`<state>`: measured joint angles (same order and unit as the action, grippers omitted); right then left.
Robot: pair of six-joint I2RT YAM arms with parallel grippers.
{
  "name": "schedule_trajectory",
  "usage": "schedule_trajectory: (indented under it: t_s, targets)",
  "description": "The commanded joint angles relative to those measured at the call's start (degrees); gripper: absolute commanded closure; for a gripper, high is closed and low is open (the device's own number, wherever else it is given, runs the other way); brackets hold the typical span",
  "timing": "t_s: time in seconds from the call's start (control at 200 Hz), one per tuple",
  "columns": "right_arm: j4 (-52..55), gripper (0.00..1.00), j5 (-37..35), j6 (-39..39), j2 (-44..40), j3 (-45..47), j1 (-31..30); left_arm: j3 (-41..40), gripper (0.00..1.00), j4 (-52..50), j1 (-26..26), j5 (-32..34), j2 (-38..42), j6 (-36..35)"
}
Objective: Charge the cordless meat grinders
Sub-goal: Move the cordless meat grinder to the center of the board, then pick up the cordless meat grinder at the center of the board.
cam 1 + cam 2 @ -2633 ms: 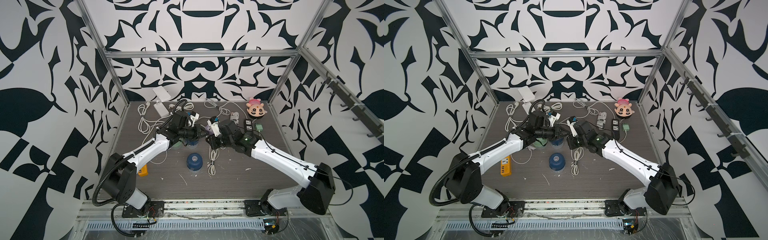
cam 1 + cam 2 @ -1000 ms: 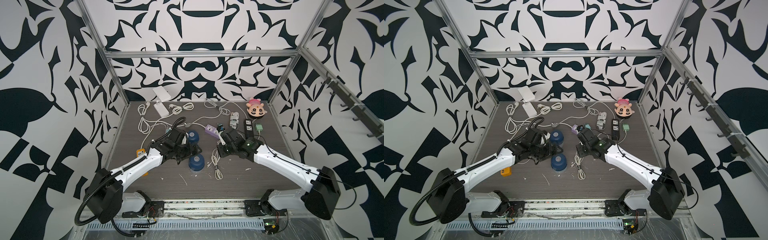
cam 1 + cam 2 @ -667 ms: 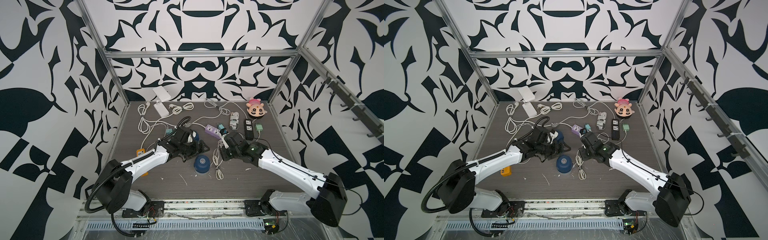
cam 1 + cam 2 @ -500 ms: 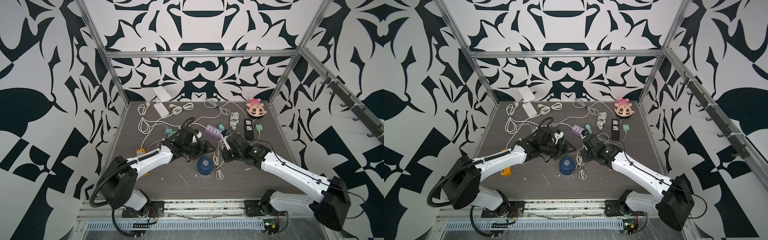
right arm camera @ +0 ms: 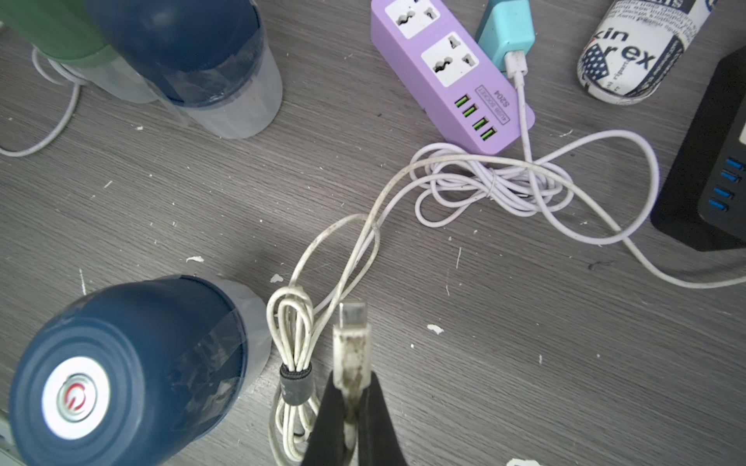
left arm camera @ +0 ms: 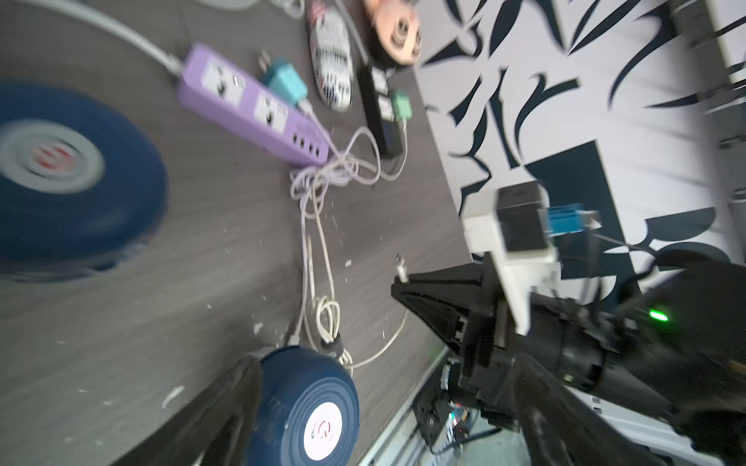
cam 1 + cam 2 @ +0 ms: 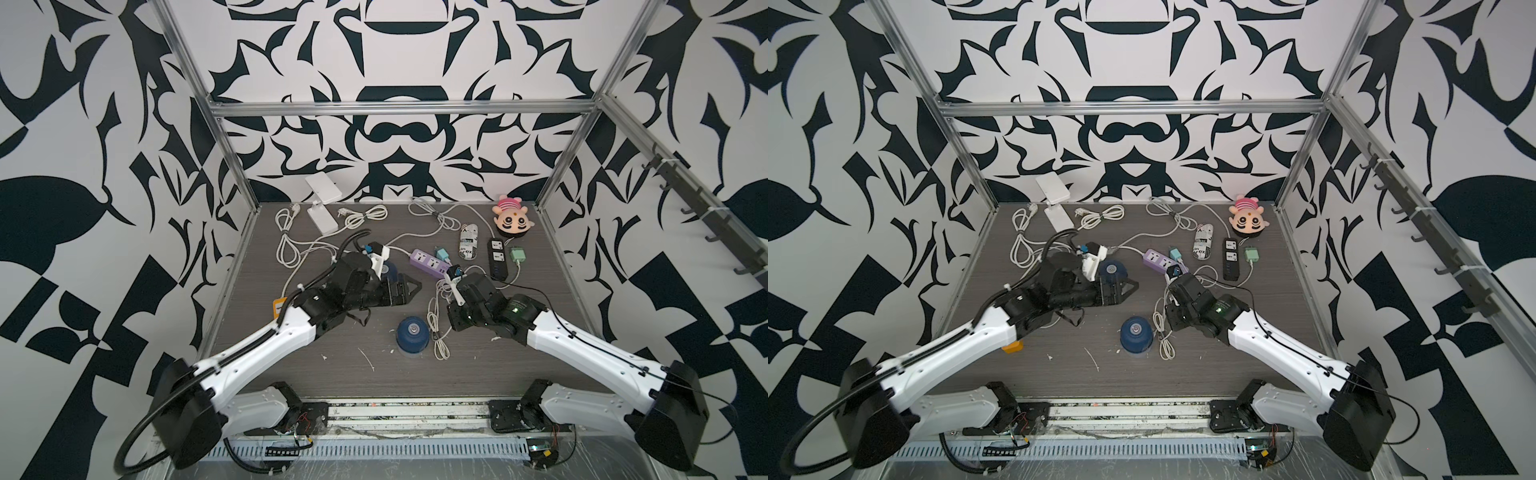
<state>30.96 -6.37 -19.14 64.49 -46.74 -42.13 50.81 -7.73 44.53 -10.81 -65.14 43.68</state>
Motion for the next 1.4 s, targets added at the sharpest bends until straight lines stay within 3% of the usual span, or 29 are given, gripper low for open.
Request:
schedule_trajectory:
  t_s: [0.0, 0.13, 0.27, 0.445, 0.52, 0.595, 0.73, 0.815, 1.05, 1.26, 1.395]
  targets:
    - [-1.85, 1.0, 1.15, -0.82, -0.89, 0.04, 0.03, -1.88, 0.01, -6.48, -0.96, 9.07, 1.62, -5.66]
    - [-3.34, 1.0, 2.33, -1.97, 0.25, 0.46, 0.03, 0.08, 0.01, -13.36, -2.08, 8.58, 0.67, -7.59]
    - [-5.53, 1.0, 4.09, -3.33, 1.95, 0.59, 0.05, -3.59, 0.02, -11.27, -1.68, 7.14, 2.39, -8.55]
    - [-7.08, 1.0, 5.96, -4.41, 4.5, 0.21, -0.04, -19.17, 0.01, 5.13, 5.25, 14.26, 12.94, -12.46]
    - [-7.49, 1.0, 6.59, -4.78, 5.48, 0.16, -0.06, -21.6, 0.01, 5.53, 8.23, 15.3, 15.06, -14.74]
    - [-7.79, 1.0, 6.81, -5.18, 6.28, 0.14, -0.06, -23.31, 0.01, 4.56, 13.82, 20.97, 15.07, -15.55]
    - [-9.11, 1.0, 7.75, -5.93, 7.59, 0.11, -0.08, -26.59, 0.01, 9.88, 26.73, 34.74, 10.35, -16.77]
    - [-9.88, 1.0, 8.45, -6.24, 8.54, -0.24, -0.14, -28.59, 0.01, 16.92, 31.8, 38.88, 5.6, -18.77]
    - [-10.91, 1.0, 9.73, -6.27, 11.58, -1.0, -0.15, -33.65, 0.0, 38.12, 32.46, 42.09, -5.62, -25.0]
    - [-12.72, 1.0, 11.49, -6.41, 13.76, -1.14, -0.15, -33.61, 0.0, 50.21, 32.46, 41.11, -16.5, -30.27]
    - [-13.84, 1.0, 12.73, -6.61, 15.19, -1.15, -0.15, -34.81, 0.01, 57.75, 32.05, 41.63, -19.29, -31.5]
